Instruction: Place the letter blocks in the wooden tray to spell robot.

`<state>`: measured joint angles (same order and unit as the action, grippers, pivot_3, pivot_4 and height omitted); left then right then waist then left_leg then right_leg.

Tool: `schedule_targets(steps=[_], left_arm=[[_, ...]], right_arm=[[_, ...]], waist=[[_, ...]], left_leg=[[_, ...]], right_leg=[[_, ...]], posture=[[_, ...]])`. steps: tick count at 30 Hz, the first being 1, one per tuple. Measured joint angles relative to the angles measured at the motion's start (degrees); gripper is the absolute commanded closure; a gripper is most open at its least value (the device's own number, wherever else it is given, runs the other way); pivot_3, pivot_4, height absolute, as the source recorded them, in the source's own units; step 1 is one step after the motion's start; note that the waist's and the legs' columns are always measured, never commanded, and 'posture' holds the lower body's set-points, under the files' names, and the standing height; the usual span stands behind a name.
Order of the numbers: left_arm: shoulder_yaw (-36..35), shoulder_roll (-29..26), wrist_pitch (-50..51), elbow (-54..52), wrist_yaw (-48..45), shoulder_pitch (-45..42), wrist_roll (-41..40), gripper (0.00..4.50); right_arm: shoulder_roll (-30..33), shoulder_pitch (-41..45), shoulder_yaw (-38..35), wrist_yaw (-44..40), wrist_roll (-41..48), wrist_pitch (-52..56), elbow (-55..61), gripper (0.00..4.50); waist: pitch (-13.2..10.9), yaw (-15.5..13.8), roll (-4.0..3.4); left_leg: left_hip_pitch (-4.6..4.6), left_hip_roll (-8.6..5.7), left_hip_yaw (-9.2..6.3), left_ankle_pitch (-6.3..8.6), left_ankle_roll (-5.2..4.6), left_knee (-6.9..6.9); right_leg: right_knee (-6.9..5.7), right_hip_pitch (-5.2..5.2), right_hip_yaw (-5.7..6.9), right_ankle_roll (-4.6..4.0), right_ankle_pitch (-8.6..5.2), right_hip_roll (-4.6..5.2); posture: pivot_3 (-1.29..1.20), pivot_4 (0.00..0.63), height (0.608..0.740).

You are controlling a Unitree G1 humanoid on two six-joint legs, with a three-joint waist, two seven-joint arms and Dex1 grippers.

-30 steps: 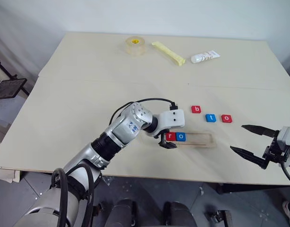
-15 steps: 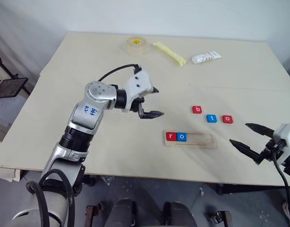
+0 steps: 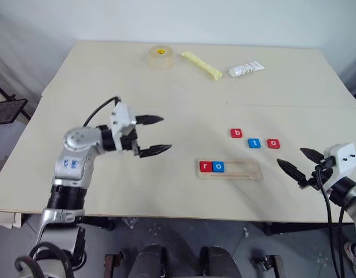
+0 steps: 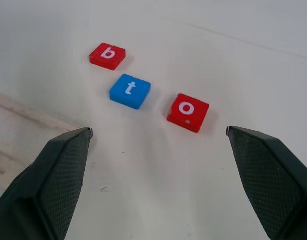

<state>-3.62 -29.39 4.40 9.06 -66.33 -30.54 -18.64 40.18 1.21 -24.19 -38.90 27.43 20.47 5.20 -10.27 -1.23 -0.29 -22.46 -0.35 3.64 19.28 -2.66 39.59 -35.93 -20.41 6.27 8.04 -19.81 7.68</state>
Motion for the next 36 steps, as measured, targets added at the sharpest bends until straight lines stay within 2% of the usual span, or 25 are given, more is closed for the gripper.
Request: schedule_targets(steps=[7, 13, 36], left_arm=[[0.8, -1.2, -15.9, 9.5, -9.1, 8.4, 0.8, 0.03], [0.4, 2.5, -21.9, 13.4, -11.1, 5.2, -1.8, 0.03], [0.3, 3.8, -22.3, 15.6, -14.0, 2.7, -3.9, 0.03]], right_arm=[[-0.6, -0.1, 1.9, 1.6, -1.4, 1.2, 2.3, 0.0], [0.2, 0.7, 2.6, 0.7, -1.5, 3.5, 3.3, 0.0], [1.9, -2.3, -0.9, -1.0, -0.9, 5.8, 6.0, 0.0]], waist=[[0.0, -0.2, 0.0], [0.0, -0.2, 0.0], [0.0, -0.1, 0.0]], left_leg=[[0.03, -0.04, 0.04, 0.02, -0.03, -0.03], [0.02, -0.03, 0.03, 0.02, -0.04, 0.05], [0.05, -0.01, 0.05, 0.02, -0.04, 0.01]], right_leg=[[0.01, 0.01, 0.03, 0.0, 0.0, 0.01], [-0.01, 0.04, 0.03, 0.0, 0.0, 0.02], [-0.02, 0.03, 0.05, 0.0, 0.0, 0.01]], posture=[[0.0, 0.15, 0.74], [0.0, 0.15, 0.74], [0.0, 0.15, 0.74]])
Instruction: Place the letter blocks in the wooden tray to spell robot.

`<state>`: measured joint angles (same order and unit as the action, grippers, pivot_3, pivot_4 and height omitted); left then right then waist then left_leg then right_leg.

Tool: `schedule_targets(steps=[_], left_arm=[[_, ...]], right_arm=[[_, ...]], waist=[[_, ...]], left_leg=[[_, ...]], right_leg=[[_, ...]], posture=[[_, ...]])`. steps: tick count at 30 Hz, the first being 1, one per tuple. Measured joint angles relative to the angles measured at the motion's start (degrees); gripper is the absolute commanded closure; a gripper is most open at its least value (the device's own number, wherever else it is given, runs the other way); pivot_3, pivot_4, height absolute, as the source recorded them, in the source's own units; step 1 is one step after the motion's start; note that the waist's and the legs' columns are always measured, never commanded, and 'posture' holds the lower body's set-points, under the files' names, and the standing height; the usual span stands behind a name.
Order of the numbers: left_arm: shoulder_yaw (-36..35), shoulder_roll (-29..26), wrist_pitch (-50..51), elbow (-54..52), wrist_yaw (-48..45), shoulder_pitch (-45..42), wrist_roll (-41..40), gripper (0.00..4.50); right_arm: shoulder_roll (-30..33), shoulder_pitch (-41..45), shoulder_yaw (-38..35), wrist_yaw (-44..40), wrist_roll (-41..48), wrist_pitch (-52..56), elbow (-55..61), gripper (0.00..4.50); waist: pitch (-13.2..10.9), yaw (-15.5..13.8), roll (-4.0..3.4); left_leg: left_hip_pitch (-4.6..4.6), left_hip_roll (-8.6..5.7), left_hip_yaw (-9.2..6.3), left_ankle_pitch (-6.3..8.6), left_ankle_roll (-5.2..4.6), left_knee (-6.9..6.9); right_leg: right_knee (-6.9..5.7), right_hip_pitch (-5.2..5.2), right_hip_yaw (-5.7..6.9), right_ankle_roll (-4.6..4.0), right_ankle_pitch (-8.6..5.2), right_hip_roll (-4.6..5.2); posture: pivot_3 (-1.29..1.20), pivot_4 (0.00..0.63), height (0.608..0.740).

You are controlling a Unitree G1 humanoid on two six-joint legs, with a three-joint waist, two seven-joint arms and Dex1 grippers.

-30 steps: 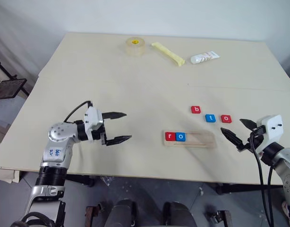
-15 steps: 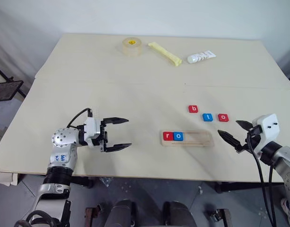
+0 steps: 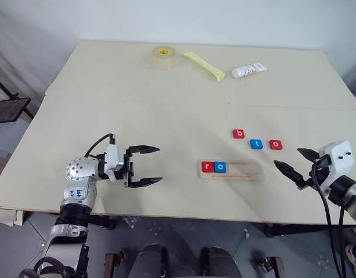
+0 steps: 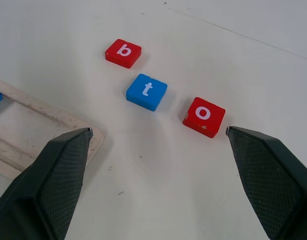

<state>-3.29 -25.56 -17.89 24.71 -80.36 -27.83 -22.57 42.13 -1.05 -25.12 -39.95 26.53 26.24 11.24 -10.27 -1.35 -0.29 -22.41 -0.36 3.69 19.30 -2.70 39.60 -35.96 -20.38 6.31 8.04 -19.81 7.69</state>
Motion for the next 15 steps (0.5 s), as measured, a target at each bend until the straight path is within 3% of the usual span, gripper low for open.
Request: schedule_targets(steps=[4, 15], left_arm=[[0.0, 0.1, 0.3, -0.1, -0.4, -0.2, -0.2, 0.03], [1.0, 1.0, 1.4, -3.8, 1.1, 1.5, -0.4, 0.03]], right_arm=[[0.0, 1.7, 0.4, 0.8, 0.7, 2.2, 1.2, 0.0], [-6.0, 22.5, 12.8, 9.7, -0.3, 12.6, -3.0, 0.0]], waist=[[0.0, 0.0, 0.0], [0.0, 1.2, 0.0]], left_leg=[[0.0, 0.0, 0.01, 0.0, 0.0, 0.0], [-0.02, -0.02, -0.15, -0.01, 0.02, -0.05]], right_leg=[[0.0, 0.0, -0.01, 0.0, 0.0, 0.0], [-0.03, -0.02, 0.04, 0.0, 0.0, 0.01]], posture=[[0.0, 0.15, 0.74], [0.0, 0.15, 0.74]])
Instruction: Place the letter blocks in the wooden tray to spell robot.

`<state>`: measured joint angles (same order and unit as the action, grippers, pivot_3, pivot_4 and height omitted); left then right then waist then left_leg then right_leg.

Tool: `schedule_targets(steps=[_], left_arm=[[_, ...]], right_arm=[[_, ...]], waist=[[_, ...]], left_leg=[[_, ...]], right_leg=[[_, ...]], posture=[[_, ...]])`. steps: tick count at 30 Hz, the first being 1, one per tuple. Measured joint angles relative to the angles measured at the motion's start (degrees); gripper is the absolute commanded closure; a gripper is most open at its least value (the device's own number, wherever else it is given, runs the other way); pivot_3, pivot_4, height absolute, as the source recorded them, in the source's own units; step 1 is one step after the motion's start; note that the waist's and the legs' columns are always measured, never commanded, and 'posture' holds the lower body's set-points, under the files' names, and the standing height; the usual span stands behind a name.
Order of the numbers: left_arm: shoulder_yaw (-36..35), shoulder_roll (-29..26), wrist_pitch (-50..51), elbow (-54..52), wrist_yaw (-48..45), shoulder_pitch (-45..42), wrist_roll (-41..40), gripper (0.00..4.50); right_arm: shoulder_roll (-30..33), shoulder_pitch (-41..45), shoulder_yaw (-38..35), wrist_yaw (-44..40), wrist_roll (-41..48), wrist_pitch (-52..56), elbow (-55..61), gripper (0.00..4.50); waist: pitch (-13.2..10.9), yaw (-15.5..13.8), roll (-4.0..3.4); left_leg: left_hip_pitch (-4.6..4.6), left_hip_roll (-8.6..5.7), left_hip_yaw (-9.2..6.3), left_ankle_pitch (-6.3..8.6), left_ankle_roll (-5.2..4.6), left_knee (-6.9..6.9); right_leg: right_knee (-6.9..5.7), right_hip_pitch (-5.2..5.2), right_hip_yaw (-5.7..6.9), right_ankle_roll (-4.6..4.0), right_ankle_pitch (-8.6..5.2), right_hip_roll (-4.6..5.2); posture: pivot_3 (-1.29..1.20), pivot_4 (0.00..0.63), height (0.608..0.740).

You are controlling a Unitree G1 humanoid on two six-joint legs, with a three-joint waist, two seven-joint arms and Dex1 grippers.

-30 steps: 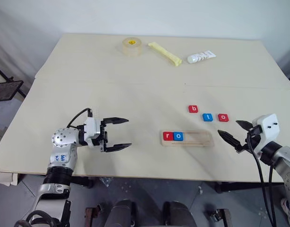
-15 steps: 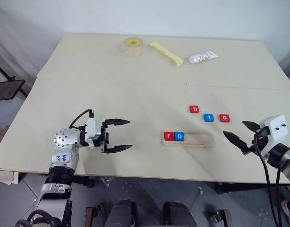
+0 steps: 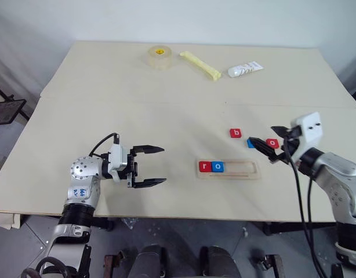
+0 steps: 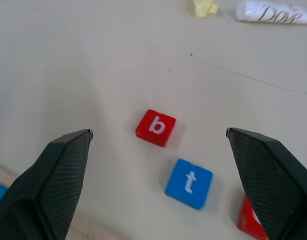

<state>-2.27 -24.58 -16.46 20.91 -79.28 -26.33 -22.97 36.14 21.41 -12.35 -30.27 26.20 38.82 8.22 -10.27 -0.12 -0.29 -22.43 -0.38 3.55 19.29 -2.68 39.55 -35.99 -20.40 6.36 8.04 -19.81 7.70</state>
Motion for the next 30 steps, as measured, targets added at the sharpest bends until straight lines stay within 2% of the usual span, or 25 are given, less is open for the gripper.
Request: schedule_targets(steps=[4, 11, 18, 25, 28, 30], left_arm=[[0.2, 0.6, 0.2, -1.9, 1.5, 0.9, -0.1, 0.03], [0.4, 0.9, 0.7, -5.6, 4.0, 4.3, -0.1, 0.03], [0.5, 0.8, 1.2, -7.8, 5.7, 6.1, -0.2, 0.03], [0.5, 0.6, 1.4, -9.0, 6.3, 6.9, -0.2, 0.03], [0.5, 0.5, 1.3, -9.0, 6.5, 7.0, -0.2, 0.0], [0.5, 0.5, 1.3, -9.0, 6.6, 7.0, -0.2, 0.0]], right_arm=[[-6.4, 9.7, 5.3, 4.2, -5.9, -3.1, -13.3, 0.0], [-12.9, 14.3, 7.4, 7.8, -11.4, -10.7, -27.7, 0.0], [-14.4, 15.9, 7.4, 8.6, -13.4, -13.1, -30.6, 0.0], [-15.2, 15.4, 7.5, 9.1, -14.1, -11.2, -28.4, 0.0], [-15.9, 14.6, 7.6, 10.0, -14.3, -9.5, -26.1, 0.61], [-16.3, 14.0, 7.6, 10.7, -14.7, -8.4, -24.6, 1.28]], waist=[[0.0, 0.5, 0.01], [0.0, 0.5, 0.0], [0.0, 0.8, 0.0], [0.0, 1.3, 0.0], [0.0, 1.6, 0.0], [0.0, 1.7, 0.0]], left_leg=[[0.01, 0.04, 0.07, -0.02, 0.03, -0.01], [0.0, -0.03, 0.02, -0.02, 0.04, -0.32], [0.01, -0.01, -0.01, -0.02, 0.04, -0.33], [0.01, 0.01, -0.02, -0.03, 0.06, -0.34], [0.02, 0.01, -0.05, -0.04, 0.06, -0.35], [0.02, 0.02, -0.05, -0.04, 0.07, -0.36]], right_leg=[[-0.01, -0.04, -0.01, 0.0, 0.0, -0.03], [-0.06, -0.2, 0.01, 0.0, 0.0, 0.02], [-0.06, -0.18, 0.02, 0.0, 0.0, 0.0], [-0.07, -0.18, 0.02, 0.0, 0.0, -0.01], [-0.07, -0.18, 0.03, 0.0, 0.0, -0.02], [-0.07, -0.18, 0.02, 0.0, 0.0, -0.02]], posture=[[0.0, 0.15, 0.74], [0.0, 0.15, 0.74], [0.0, 0.15, 0.74], [0.0, 0.15, 0.74], [0.0, 0.15, 0.74], [0.0, 0.15, 0.74]])
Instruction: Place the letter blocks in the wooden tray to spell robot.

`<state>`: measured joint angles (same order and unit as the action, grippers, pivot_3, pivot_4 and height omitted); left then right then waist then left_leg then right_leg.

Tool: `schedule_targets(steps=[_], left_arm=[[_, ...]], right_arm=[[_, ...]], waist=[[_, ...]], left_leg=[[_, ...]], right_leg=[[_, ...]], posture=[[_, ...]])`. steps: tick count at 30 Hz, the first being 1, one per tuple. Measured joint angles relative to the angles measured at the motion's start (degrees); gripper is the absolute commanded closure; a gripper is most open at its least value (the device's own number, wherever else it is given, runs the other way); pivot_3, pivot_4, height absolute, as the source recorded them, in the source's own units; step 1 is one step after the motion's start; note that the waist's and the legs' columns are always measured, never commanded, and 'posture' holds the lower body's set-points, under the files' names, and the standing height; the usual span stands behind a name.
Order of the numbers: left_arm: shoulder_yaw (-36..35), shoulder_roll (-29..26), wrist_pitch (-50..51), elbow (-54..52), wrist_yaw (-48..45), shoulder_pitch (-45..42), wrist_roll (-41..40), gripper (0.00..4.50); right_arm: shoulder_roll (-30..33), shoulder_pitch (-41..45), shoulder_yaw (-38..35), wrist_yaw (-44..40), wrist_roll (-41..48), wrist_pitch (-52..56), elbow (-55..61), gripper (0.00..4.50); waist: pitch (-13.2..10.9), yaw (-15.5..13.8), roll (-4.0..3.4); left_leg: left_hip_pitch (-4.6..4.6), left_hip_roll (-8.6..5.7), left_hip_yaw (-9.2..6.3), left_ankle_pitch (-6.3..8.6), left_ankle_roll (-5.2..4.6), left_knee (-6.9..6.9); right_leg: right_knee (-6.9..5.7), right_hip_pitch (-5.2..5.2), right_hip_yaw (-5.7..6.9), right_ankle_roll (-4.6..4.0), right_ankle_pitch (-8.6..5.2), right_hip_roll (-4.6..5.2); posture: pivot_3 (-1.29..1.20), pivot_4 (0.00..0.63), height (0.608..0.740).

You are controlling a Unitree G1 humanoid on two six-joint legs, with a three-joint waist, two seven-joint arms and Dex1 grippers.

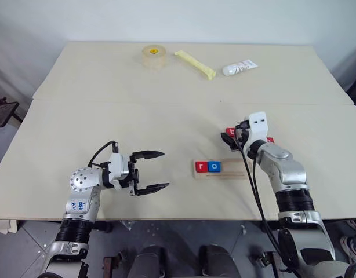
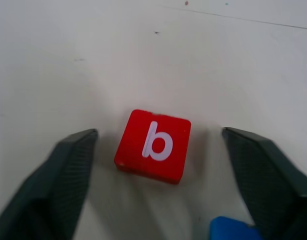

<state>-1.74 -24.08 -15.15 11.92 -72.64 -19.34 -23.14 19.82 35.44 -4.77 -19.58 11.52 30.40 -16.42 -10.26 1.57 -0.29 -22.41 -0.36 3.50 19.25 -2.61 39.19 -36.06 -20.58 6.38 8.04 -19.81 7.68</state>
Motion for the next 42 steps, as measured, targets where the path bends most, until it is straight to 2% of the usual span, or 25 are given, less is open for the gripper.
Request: schedule_targets(steps=[5, 12, 17, 22, 27, 32, 36, 42], left_arm=[[0.1, 0.1, -0.4, 0.1, 0.3, -0.1, 0.0, 0.0], [0.4, 0.1, -0.9, 0.8, -0.2, -0.6, 0.0, 0.0], [0.5, -0.1, -1.1, 2.7, -2.2, -0.9, -0.1, 0.0], [0.6, -0.8, -1.5, 5.7, -5.9, -3.0, -0.6, 0.0], [0.7, -1.0, -0.7, 7.0, -7.8, -3.4, -1.4, 0.0], [0.7, -1.1, -0.3, 7.0, -8.3, -3.5, -1.4, 0.0], [0.7, -1.1, 0.1, 7.0, -8.3, -3.5, -1.4, 0.0], [0.7, -1.0, 0.4, 6.4, -7.9, -3.3, -1.4, 0.0]], right_arm=[[-1.4, -0.7, 0.2, 1.2, -0.7, 1.5, 2.5, 3.03], [-1.8, -0.9, -0.2, 2.4, -0.9, 1.9, 4.9, 3.05], [-1.8, -5.0, -3.9, 4.8, 1.3, 6.7, 18.6, 3.05], [-2.0, -18.6, -10.1, 9.4, 3.4, 16.0, 39.5, 3.05], [-2.6, -30.9, -14.2, 10.8, 4.8, 19.7, 51.0, 3.05], [-3.0, -37.3, -15.6, 10.9, 5.6, 19.7, 53.6, 3.05], [-3.3, -38.4, -15.7, 11.0, 5.5, 18.3, 52.9, 3.05], [-3.3, -37.9, -15.5, 11.0, 4.8, 13.4, 45.7, 3.05]], waist=[[0.0, 0.0, 0.0], [0.0, 0.0, 0.0], [0.0, -0.2, -0.01], [0.0, -1.4, -0.01], [0.0, -1.5, -0.01], [0.0, -1.4, -0.01], [0.0, -1.4, -0.01], [0.0, -1.5, -0.01]], left_leg=[[0.01, 0.01, 0.01, -0.01, 0.01, -0.01], [0.0, 0.0, 0.01, -0.01, 0.01, -0.01], [-0.01, -0.01, -0.06, 0.0, 0.01, -0.03], [-0.03, -0.04, -0.09, 0.0, 0.01, -0.07], [0.01, -0.06, 0.08, 0.0, 0.01, -0.07], [0.07, -0.02, 0.16, -0.01, 0.02, -0.07], [0.08, -0.02, 0.17, -0.01, 0.02, -0.07], [0.08, -0.04, 0.17, -0.01, 0.01, -0.07]], right_leg=[[0.0, 0.0, -0.01, 0.0, 0.0, -0.01], [0.01, -0.01, -0.01, 0.0, 0.0, -0.01], [0.0, 0.0, -0.02, 0.0, 0.0, 0.0], [0.03, 0.0, -0.05, 0.0, 0.0, -0.01], [0.11, 0.02, -0.15, 0.0, 0.0, -0.01], [0.09, 0.01, -0.21, 0.0, 0.0, -0.06], [0.09, 0.01, -0.22, 0.0, 0.0, -0.06], [0.09, 0.03, -0.23, 0.0, 0.0, -0.04]], posture=[[0.0, 0.15, 0.74], [0.0, 0.15, 0.74], [0.0, 0.15, 0.74], [0.0, 0.15, 0.74], [0.0, 0.15, 0.74], [0.0, 0.15, 0.74], [0.0, 0.15, 0.74], [0.0, 0.15, 0.74]])
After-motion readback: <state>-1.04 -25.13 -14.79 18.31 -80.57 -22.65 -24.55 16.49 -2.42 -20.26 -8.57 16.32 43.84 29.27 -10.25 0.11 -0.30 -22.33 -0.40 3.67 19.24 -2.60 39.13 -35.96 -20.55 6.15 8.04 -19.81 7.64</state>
